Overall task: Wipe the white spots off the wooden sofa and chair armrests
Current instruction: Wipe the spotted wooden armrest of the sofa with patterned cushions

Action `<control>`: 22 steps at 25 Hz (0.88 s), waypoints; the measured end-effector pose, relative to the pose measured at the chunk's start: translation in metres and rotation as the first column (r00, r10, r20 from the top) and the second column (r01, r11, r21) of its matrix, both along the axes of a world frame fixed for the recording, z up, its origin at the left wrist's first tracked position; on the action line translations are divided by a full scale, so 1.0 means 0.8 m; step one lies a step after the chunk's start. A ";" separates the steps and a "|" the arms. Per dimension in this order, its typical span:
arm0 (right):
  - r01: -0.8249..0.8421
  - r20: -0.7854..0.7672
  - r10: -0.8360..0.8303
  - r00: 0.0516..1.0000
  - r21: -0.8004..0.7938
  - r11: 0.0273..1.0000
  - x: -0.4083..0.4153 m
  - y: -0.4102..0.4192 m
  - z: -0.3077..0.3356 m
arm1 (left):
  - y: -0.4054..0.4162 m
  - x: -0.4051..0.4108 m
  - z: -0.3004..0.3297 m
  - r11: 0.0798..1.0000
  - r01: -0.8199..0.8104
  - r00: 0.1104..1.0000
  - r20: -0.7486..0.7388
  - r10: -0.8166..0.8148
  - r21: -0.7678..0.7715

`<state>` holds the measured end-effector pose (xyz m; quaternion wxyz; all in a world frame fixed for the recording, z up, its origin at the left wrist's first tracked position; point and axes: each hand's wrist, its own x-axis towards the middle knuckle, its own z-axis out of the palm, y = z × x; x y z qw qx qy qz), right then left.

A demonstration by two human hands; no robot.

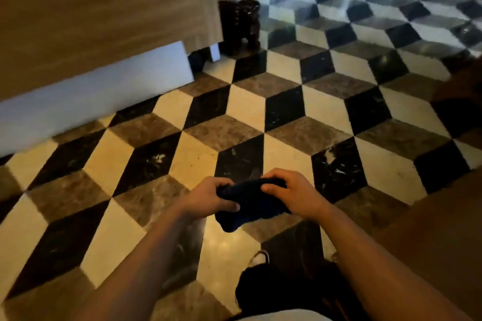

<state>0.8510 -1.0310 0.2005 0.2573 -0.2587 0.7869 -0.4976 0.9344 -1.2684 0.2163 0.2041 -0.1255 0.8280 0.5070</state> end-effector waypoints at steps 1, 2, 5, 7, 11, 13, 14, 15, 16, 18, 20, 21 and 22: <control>0.112 0.034 -0.111 0.993 -0.033 0.993 -0.032 0.015 -0.002 | 0.006 -0.050 0.005 1.000 0.022 1.000 0.003 -0.022 0.010; 0.226 0.082 -0.221 0.972 -0.052 0.973 -0.060 0.033 -0.001 | 0.014 -0.097 0.008 0.998 0.054 0.999 0.004 -0.054 0.015; 0.461 0.265 -0.425 0.865 -0.086 0.883 -0.129 0.092 0.003 | 0.060 -0.220 0.010 0.982 0.163 0.986 0.014 -0.165 0.093; 0.604 0.359 -0.542 0.760 -0.083 0.792 -0.178 0.136 -0.003 | 0.106 -0.314 -0.001 0.971 0.212 0.977 0.010 -0.215 0.112; 0.851 0.317 -0.810 0.494 0.018 0.526 -0.270 0.214 -0.035 | 0.223 -0.488 -0.029 0.915 0.391 0.917 0.038 -0.396 0.101; 0.901 0.275 -0.872 0.405 0.042 0.432 -0.318 0.247 -0.039 | 0.273 -0.567 -0.047 0.873 0.481 0.872 0.058 -0.486 0.083; 0.915 0.253 -0.891 0.377 0.049 0.401 -0.345 0.263 -0.037 | 0.296 -0.609 -0.056 0.837 0.545 0.835 0.057 -0.547 0.056; 0.937 0.245 -0.912 0.329 0.036 0.348 -0.372 0.283 -0.032 | 0.326 -0.657 -0.062 0.777 0.628 0.776 0.050 -0.629 0.032; 0.955 0.260 -0.922 0.286 -0.001 0.296 -0.394 0.303 -0.024 | 0.358 -0.699 -0.060 0.718 0.695 0.718 0.033 -0.696 0.019; 0.974 0.268 -0.937 0.227 -0.065 0.217 -0.431 0.340 -0.004 | 0.415 -0.761 -0.044 0.640 0.768 0.640 -0.043 -0.767 0.026; 0.984 0.247 -0.957 0.155 -0.122 0.128 -0.462 0.380 0.013 | 0.474 -0.811 -0.019 0.559 0.826 0.563 -0.108 -0.819 0.070; 0.984 0.238 -0.965 0.107 -0.165 0.069 -0.478 0.407 0.019 | 0.515 -0.840 -0.009 0.501 0.861 0.509 -0.124 -0.852 0.092; 0.980 0.217 -0.975 0.052 -0.197 0.009 -0.492 0.434 0.022 | 0.557 -0.866 0.000 0.437 0.893 0.449 -0.148 -0.881 0.111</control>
